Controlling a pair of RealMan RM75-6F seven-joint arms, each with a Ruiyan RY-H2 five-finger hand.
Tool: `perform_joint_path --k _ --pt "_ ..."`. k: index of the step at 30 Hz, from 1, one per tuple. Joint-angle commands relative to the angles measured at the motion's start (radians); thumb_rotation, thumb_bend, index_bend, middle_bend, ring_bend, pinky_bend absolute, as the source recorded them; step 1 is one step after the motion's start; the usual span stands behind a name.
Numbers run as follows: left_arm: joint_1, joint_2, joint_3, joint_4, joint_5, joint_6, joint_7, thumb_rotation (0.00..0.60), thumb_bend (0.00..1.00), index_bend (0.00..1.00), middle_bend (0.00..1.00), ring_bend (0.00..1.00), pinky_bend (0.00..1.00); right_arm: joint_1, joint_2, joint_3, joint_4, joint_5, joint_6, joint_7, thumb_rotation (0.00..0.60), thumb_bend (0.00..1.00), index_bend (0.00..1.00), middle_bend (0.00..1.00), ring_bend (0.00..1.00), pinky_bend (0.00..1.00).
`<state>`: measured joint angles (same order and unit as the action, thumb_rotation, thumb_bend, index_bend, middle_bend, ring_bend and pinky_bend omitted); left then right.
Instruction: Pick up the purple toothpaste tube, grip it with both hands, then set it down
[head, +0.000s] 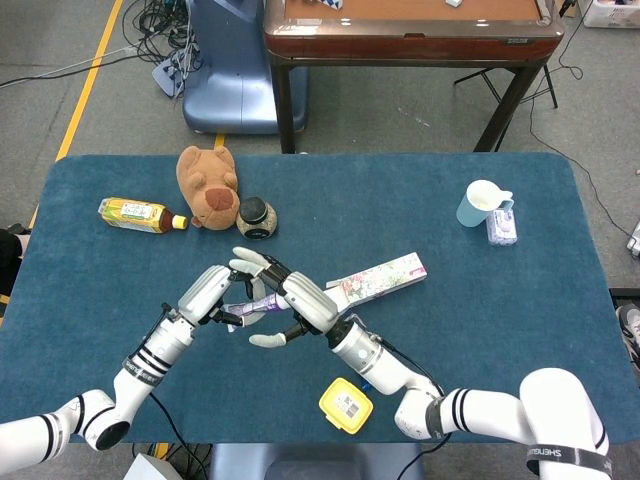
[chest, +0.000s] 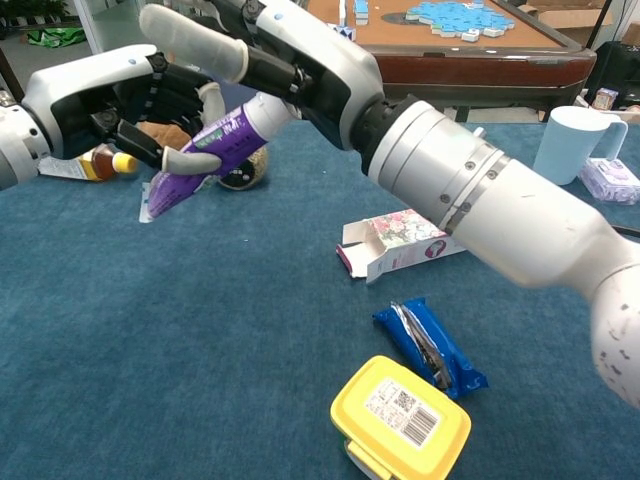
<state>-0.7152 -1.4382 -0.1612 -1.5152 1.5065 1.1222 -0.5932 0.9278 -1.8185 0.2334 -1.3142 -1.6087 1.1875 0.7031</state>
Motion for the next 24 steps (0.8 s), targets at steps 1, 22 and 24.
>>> perform_joint_path --k 1,22,24 --pt "-0.002 0.001 -0.002 -0.001 0.000 -0.001 -0.002 0.600 0.43 0.56 0.67 0.54 0.36 0.005 -0.002 -0.002 0.003 -0.004 0.002 0.005 0.296 0.00 0.00 0.00 0.00 0.00" --pt "-0.005 0.003 -0.006 0.004 0.002 0.006 -0.011 0.600 0.43 0.56 0.67 0.55 0.36 0.024 -0.003 -0.017 -0.008 -0.006 -0.008 -0.003 0.296 0.00 0.00 0.00 0.00 0.00" --pt "-0.004 0.003 -0.007 0.004 0.003 0.010 -0.012 0.600 0.43 0.56 0.67 0.55 0.36 0.023 -0.001 -0.018 -0.012 -0.006 -0.006 -0.004 0.297 0.00 0.00 0.00 0.00 0.00"
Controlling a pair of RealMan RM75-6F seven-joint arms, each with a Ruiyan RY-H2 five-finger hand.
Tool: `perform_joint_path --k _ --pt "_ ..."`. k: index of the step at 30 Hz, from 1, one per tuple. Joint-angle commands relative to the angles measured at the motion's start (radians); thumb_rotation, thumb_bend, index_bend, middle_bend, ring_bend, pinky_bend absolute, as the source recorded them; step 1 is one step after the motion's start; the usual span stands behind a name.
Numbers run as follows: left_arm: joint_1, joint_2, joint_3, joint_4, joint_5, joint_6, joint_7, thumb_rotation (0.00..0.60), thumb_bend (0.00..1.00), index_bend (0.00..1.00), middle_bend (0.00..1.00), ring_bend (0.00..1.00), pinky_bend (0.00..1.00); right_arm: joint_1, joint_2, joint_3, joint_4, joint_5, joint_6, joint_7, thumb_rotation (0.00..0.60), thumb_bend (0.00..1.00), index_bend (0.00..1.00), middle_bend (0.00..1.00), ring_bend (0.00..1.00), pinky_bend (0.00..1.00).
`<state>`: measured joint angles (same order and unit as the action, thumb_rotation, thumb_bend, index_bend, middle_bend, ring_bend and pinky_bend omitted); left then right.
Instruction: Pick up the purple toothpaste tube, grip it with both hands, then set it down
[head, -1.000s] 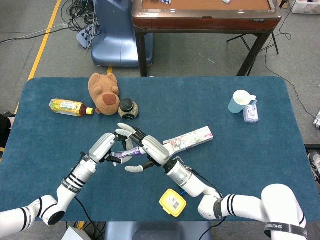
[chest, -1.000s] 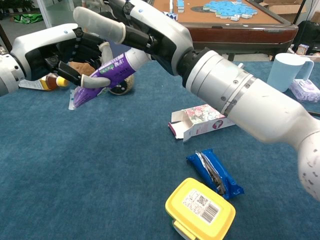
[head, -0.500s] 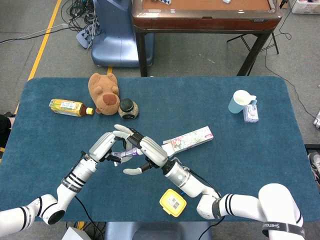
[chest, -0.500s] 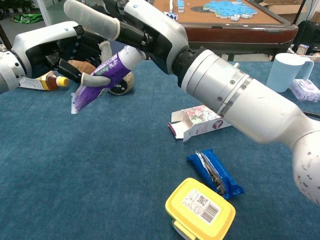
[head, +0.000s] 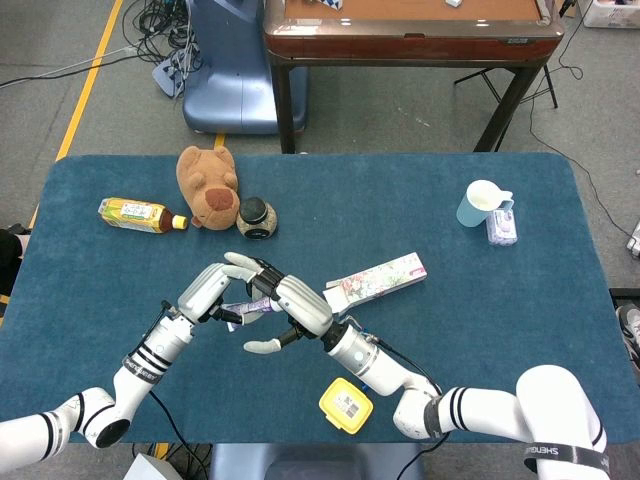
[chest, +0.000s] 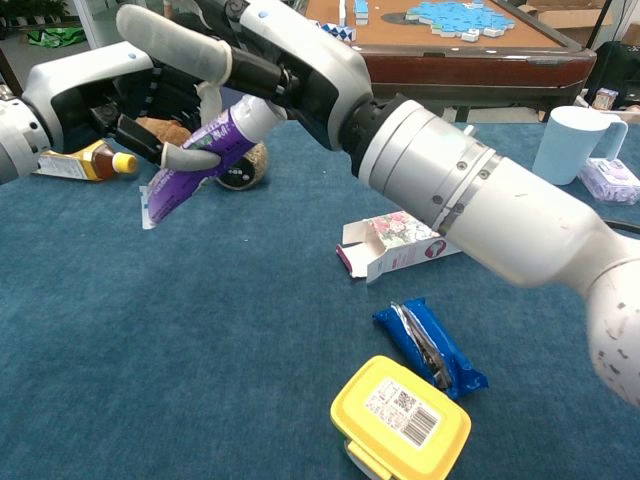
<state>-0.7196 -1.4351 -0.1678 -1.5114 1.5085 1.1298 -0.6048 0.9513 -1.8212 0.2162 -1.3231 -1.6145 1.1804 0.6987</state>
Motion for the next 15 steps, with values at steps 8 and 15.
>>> perform_joint_path --k 8,15 --pt "0.004 -0.002 0.004 0.008 0.011 0.015 -0.003 0.600 0.43 0.56 0.67 0.54 0.36 -0.007 0.016 -0.007 -0.017 -0.013 0.022 -0.002 0.297 0.00 0.00 0.00 0.00 0.00" --pt "0.013 0.008 0.027 0.019 0.048 0.037 0.015 0.600 0.43 0.56 0.67 0.54 0.36 -0.021 0.060 -0.008 -0.052 -0.032 0.056 -0.037 0.297 0.00 0.00 0.00 0.00 0.00"
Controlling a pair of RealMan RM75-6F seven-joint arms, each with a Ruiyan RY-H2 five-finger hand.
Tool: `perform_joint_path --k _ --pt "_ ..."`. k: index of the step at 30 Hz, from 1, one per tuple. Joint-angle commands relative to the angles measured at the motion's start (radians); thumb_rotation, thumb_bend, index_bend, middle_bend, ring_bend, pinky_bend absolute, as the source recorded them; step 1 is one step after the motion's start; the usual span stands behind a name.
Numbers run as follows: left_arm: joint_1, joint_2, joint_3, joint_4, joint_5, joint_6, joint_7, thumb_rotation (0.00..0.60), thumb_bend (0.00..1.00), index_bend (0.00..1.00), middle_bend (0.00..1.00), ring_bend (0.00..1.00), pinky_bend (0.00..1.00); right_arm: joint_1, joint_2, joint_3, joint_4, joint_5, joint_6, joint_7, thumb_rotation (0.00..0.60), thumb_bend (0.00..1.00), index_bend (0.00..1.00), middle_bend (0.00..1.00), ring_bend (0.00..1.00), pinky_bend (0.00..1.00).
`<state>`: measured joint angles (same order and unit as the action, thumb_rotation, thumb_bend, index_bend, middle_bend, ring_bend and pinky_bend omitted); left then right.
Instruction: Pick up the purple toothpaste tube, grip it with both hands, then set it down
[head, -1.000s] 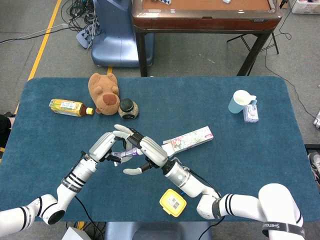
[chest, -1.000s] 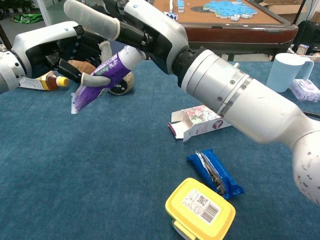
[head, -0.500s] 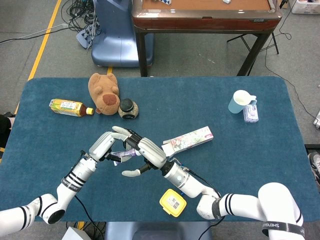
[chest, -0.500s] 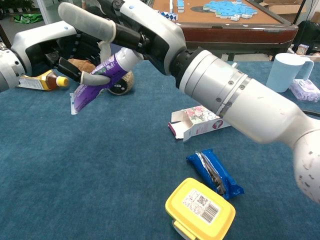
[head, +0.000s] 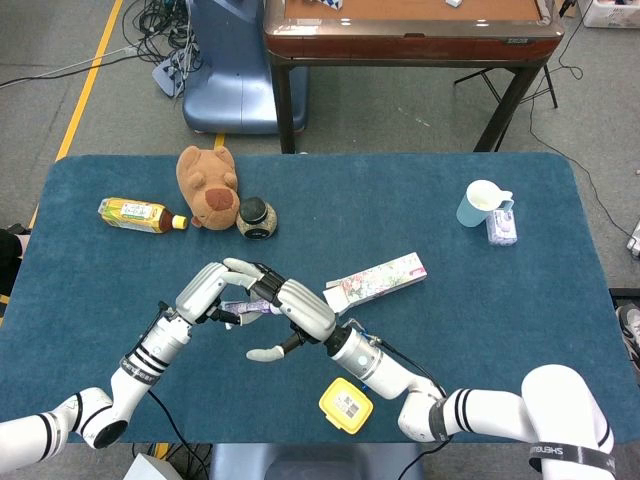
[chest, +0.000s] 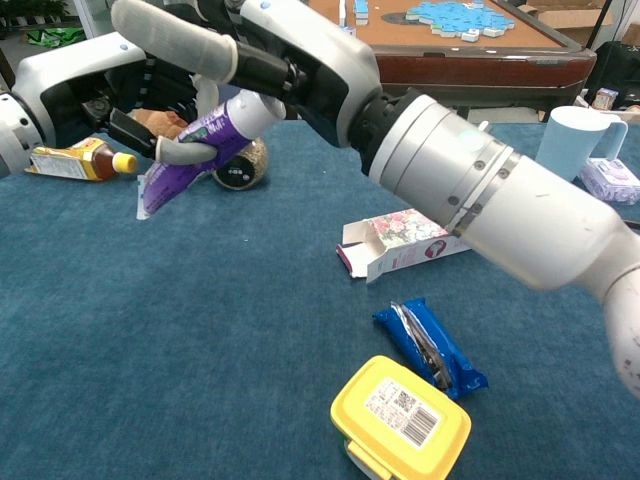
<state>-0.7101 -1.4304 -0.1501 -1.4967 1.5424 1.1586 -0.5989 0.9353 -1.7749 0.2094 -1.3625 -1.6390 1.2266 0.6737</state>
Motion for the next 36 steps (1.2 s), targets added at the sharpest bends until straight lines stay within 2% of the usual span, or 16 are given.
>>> perform_joint_path --k 1,12,22,31,33,36 --pt "0.004 0.004 0.014 0.008 0.020 0.011 0.013 0.600 0.42 0.56 0.67 0.54 0.36 -0.008 0.021 -0.002 -0.018 -0.011 0.014 -0.017 0.296 0.00 0.00 0.00 0.00 0.00" --pt "-0.005 0.010 0.068 0.082 0.066 -0.021 0.071 0.600 0.43 0.56 0.66 0.53 0.36 -0.036 0.132 -0.006 -0.084 -0.025 0.039 -0.101 0.297 0.00 0.00 0.00 0.00 0.00" --pt "-0.028 0.028 0.163 0.213 0.110 -0.132 0.202 0.600 0.43 0.53 0.61 0.51 0.36 -0.083 0.227 -0.034 -0.131 -0.017 0.044 -0.188 0.297 0.00 0.00 0.00 0.00 0.00" --pt "-0.025 -0.007 0.183 0.286 0.076 -0.182 0.238 0.600 0.42 0.50 0.60 0.49 0.35 -0.121 0.295 -0.056 -0.153 0.001 0.034 -0.237 0.297 0.00 0.00 0.00 0.00 0.00" --pt "-0.024 -0.015 0.182 0.295 0.064 -0.193 0.246 0.600 0.41 0.47 0.58 0.47 0.35 -0.129 0.309 -0.061 -0.157 0.004 0.031 -0.245 0.296 0.00 0.00 0.00 0.00 0.00" --pt "-0.021 -0.019 0.175 0.295 0.038 -0.209 0.259 0.600 0.41 0.38 0.50 0.41 0.34 -0.139 0.329 -0.066 -0.158 0.015 0.021 -0.261 0.296 0.00 0.00 0.00 0.00 0.00"
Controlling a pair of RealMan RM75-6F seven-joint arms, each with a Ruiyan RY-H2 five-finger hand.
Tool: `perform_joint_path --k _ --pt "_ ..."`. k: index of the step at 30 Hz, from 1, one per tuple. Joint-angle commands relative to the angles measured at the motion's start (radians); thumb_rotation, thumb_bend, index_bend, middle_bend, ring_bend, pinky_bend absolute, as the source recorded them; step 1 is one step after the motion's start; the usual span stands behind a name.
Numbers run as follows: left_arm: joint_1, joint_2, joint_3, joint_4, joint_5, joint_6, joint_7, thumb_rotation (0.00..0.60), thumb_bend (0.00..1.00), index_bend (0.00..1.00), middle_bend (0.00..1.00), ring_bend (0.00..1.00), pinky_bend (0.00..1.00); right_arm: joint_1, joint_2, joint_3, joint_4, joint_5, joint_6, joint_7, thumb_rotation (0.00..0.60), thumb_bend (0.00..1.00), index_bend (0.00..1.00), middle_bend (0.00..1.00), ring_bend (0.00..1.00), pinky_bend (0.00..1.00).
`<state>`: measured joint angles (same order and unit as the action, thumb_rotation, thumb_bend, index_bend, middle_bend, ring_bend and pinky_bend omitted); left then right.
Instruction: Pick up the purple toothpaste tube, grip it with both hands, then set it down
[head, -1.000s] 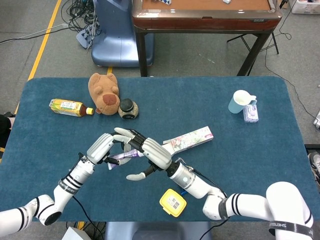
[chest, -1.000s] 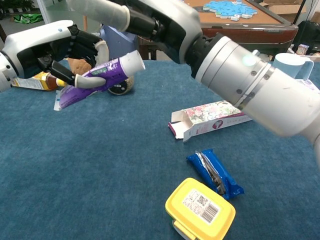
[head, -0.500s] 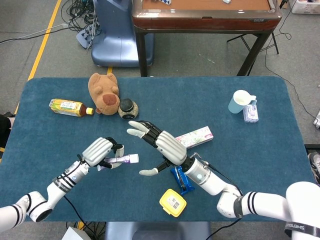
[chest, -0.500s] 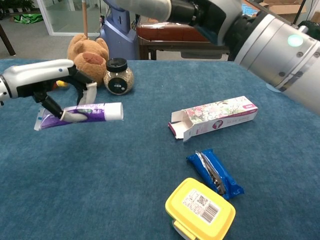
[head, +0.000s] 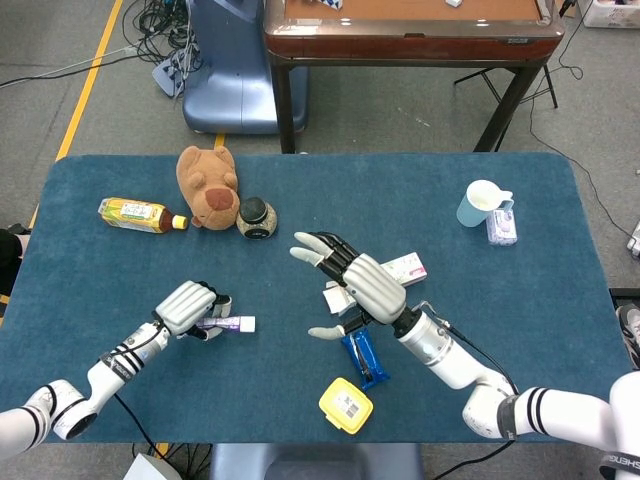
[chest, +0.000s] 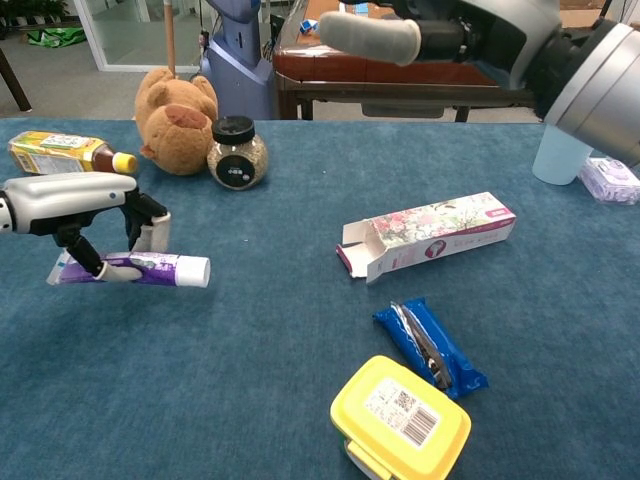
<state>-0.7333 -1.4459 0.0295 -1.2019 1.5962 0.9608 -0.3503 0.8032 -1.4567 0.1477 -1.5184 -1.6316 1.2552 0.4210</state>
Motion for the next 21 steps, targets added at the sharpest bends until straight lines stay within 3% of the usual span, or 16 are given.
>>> perform_joint_path --k 1,5,13,16,18,21 --pt "0.004 -0.002 -0.007 -0.005 -0.025 -0.015 0.018 0.600 0.41 0.35 0.47 0.39 0.34 -0.010 0.019 -0.005 -0.004 0.011 -0.011 -0.012 0.296 0.00 0.00 0.00 0.00 0.00" --pt "0.014 0.004 -0.020 -0.024 -0.049 -0.005 0.039 0.600 0.40 0.25 0.38 0.32 0.33 -0.022 0.041 -0.013 -0.004 0.016 -0.020 -0.036 0.297 0.00 0.00 0.00 0.00 0.00" --pt "0.085 0.097 -0.034 -0.120 -0.119 0.060 0.115 0.600 0.39 0.23 0.36 0.32 0.33 -0.098 0.133 -0.060 -0.001 0.070 -0.039 -0.172 0.312 0.00 0.00 0.00 0.00 0.00" --pt "0.135 0.147 -0.034 -0.168 -0.177 0.087 0.181 0.600 0.39 0.23 0.36 0.32 0.33 -0.145 0.170 -0.071 -0.007 0.098 -0.017 -0.244 0.415 0.00 0.00 0.00 0.00 0.00" --pt "0.170 0.170 -0.035 -0.194 -0.206 0.119 0.214 0.600 0.39 0.24 0.36 0.32 0.33 -0.177 0.182 -0.075 0.000 0.111 0.015 -0.291 0.553 0.00 0.00 0.00 0.00 0.00" --pt "0.233 0.204 -0.029 -0.226 -0.233 0.195 0.286 0.600 0.39 0.25 0.36 0.32 0.33 -0.243 0.190 -0.085 0.025 0.138 0.074 -0.366 0.600 0.01 0.00 0.01 0.00 0.00"
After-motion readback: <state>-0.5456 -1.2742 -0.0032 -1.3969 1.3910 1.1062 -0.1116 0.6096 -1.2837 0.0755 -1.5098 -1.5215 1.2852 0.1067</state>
